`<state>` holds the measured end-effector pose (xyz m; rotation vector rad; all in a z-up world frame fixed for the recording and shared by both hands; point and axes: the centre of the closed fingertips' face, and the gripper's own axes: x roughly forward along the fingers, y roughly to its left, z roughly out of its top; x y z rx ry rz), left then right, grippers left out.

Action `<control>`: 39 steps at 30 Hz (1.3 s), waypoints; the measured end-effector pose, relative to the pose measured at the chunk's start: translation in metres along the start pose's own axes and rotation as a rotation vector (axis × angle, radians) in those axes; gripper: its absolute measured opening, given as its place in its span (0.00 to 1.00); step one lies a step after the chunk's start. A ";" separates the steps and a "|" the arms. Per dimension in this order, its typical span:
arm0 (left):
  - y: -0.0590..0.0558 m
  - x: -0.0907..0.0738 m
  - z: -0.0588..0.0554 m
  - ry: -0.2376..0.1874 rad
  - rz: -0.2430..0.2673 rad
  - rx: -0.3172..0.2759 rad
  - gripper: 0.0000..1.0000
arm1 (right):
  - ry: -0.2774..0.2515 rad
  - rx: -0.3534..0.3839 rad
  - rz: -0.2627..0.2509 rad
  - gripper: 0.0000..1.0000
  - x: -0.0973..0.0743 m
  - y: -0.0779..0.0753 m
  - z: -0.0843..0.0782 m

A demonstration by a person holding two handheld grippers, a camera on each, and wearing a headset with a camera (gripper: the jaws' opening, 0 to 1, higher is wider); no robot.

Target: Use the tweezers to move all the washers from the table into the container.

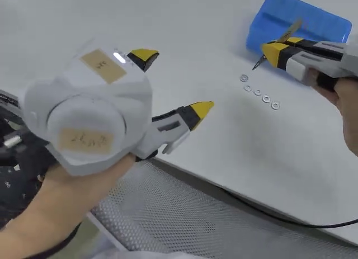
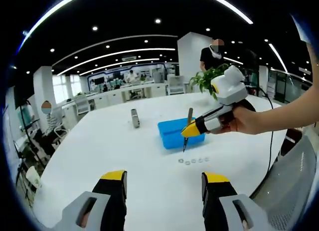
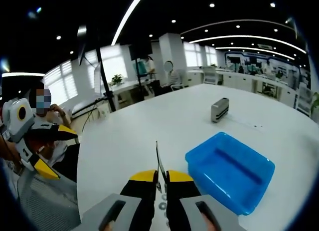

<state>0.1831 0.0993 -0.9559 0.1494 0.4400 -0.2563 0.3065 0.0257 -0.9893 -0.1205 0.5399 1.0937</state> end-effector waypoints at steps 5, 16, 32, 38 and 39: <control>0.010 0.002 0.001 -0.005 0.059 0.009 0.72 | 0.012 -0.007 0.005 0.03 0.012 -0.011 -0.009; 0.009 0.006 -0.015 0.054 0.050 0.023 0.87 | 0.029 0.018 -0.001 0.04 0.022 -0.019 -0.022; 0.003 0.012 -0.031 0.121 0.001 0.006 0.96 | 0.053 -0.031 -0.014 0.03 0.027 -0.015 -0.029; 0.004 0.012 -0.033 0.134 0.014 0.036 0.96 | 0.078 -0.105 -0.031 0.02 0.026 -0.012 -0.030; 0.004 0.012 -0.034 0.134 0.016 0.040 0.96 | 0.083 -0.104 -0.033 0.02 0.026 -0.011 -0.030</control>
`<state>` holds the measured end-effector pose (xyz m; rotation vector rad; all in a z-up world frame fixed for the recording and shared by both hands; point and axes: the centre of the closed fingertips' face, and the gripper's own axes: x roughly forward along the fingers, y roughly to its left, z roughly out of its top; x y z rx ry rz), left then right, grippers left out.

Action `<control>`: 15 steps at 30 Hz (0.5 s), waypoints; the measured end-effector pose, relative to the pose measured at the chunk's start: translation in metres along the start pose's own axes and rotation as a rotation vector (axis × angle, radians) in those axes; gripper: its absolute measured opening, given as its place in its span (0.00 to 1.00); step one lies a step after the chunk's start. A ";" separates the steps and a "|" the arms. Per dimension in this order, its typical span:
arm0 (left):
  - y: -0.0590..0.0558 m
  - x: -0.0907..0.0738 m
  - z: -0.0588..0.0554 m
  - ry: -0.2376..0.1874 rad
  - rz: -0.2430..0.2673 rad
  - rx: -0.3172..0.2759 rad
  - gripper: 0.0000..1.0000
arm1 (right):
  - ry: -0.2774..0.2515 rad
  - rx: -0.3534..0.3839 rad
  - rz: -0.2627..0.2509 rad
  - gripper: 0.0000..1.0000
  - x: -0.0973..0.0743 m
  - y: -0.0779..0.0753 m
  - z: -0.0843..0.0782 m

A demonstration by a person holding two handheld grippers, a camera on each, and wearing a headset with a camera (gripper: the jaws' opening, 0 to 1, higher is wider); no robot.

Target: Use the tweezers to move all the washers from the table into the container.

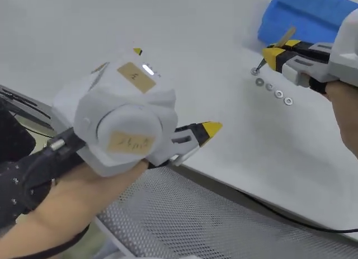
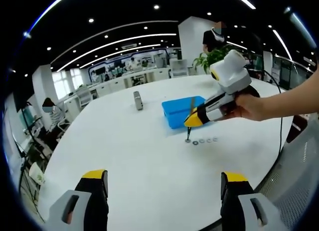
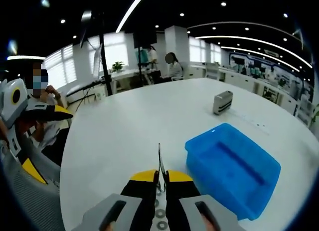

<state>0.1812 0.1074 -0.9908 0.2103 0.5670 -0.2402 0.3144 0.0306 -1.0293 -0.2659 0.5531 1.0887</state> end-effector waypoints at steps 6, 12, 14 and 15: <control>0.003 -0.002 0.000 -0.005 0.012 0.001 0.94 | 0.037 -0.023 -0.029 0.01 -0.004 0.003 0.000; 0.004 -0.002 -0.001 -0.007 0.012 -0.003 0.94 | 0.033 0.007 -0.034 0.01 -0.011 -0.001 0.005; 0.006 -0.002 0.000 -0.013 0.026 0.007 0.93 | 0.034 0.018 -0.042 0.01 -0.014 -0.004 0.007; 0.007 -0.003 0.001 -0.015 0.035 0.012 0.93 | 0.040 0.014 -0.058 0.01 -0.016 -0.006 0.008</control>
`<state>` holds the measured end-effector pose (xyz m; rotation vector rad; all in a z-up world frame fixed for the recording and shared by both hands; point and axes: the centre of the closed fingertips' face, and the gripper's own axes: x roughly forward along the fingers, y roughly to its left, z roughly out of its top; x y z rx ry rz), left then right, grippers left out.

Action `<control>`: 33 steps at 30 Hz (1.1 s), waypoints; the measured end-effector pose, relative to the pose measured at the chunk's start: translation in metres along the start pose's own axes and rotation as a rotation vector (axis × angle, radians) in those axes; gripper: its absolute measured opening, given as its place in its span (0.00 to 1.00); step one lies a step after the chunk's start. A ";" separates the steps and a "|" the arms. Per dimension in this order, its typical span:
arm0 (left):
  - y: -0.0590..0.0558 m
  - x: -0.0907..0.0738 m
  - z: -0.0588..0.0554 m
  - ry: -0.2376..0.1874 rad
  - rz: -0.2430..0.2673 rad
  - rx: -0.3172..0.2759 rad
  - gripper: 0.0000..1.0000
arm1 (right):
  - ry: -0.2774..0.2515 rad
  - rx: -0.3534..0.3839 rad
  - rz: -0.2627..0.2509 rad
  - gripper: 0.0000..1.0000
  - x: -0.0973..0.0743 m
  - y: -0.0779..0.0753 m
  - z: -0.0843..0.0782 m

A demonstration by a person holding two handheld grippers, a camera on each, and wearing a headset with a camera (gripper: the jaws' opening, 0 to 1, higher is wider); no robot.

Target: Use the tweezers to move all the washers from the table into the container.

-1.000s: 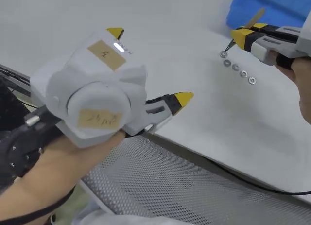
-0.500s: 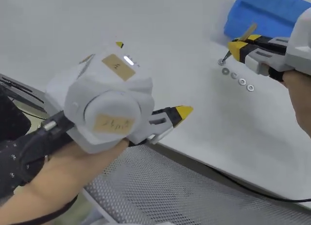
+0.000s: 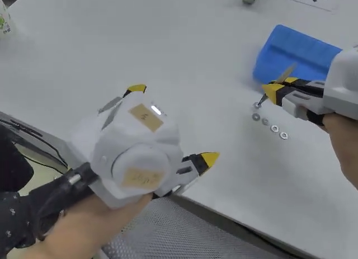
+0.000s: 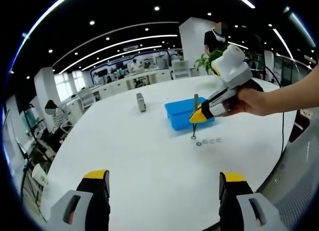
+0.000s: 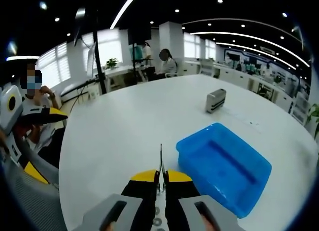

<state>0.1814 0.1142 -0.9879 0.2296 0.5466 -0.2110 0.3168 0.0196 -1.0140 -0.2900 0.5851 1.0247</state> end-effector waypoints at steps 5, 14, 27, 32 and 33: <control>0.003 -0.001 0.001 -0.004 0.019 0.011 0.92 | -0.014 0.019 0.007 0.01 -0.007 0.000 0.009; 0.003 -0.001 0.002 -0.010 0.012 -0.016 0.94 | -0.034 -0.014 0.052 0.01 -0.017 0.009 0.035; -0.002 0.000 0.005 -0.033 -0.011 -0.015 0.99 | -0.098 0.006 -0.017 0.01 -0.024 -0.020 0.065; 0.000 0.000 0.005 -0.034 -0.002 -0.024 0.99 | -0.129 0.014 -0.078 0.01 -0.020 -0.045 0.074; 0.000 0.000 0.005 -0.032 -0.001 -0.023 0.99 | -0.132 0.017 -0.091 0.01 -0.018 -0.048 0.075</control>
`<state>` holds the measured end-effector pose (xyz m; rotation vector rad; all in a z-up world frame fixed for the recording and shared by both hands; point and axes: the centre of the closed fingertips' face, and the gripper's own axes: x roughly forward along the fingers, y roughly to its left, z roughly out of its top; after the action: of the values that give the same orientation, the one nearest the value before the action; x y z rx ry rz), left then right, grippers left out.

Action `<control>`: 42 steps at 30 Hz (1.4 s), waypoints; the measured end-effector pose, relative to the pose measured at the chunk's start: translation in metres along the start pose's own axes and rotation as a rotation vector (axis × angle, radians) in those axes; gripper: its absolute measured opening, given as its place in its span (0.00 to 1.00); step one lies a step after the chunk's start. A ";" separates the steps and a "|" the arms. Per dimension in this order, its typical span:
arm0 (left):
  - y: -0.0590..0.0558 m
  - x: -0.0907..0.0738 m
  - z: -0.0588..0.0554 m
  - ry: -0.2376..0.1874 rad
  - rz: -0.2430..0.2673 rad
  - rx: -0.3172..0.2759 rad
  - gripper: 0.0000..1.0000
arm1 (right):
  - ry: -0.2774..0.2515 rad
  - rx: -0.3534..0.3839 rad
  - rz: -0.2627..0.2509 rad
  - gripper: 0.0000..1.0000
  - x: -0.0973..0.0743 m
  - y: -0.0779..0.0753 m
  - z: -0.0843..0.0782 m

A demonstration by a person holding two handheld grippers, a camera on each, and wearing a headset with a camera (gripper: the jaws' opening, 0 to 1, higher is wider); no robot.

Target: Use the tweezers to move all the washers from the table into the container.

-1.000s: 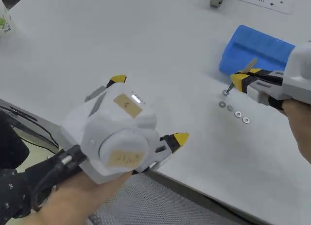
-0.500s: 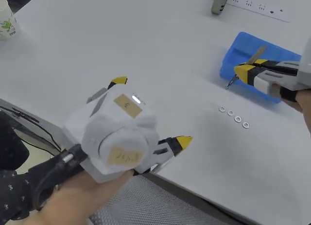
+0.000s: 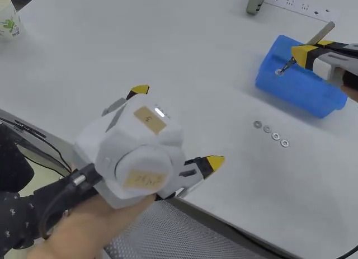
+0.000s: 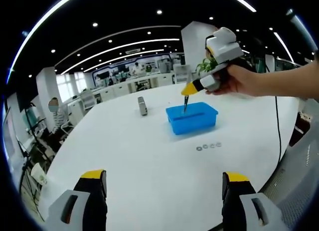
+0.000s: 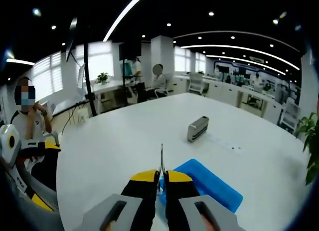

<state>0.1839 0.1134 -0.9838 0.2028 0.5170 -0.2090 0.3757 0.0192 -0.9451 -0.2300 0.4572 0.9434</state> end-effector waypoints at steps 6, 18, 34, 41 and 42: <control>0.000 0.000 -0.001 0.004 0.005 0.012 0.99 | 0.008 -0.018 -0.054 0.01 0.011 -0.012 -0.004; 0.000 0.001 -0.003 0.017 0.005 0.019 0.98 | 0.039 0.029 -0.079 0.02 0.038 -0.032 -0.030; 0.000 0.002 -0.007 0.035 0.001 0.022 0.99 | 0.074 0.072 -0.080 0.02 0.051 -0.025 -0.056; 0.000 0.002 -0.007 0.037 0.003 0.018 0.98 | 0.085 0.078 -0.085 0.02 0.051 -0.025 -0.063; 0.000 0.002 -0.007 0.040 0.003 0.018 0.98 | 0.074 0.081 -0.084 0.02 0.050 -0.024 -0.062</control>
<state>0.1823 0.1144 -0.9909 0.2258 0.5541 -0.2069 0.4033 0.0176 -1.0230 -0.2091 0.5485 0.8342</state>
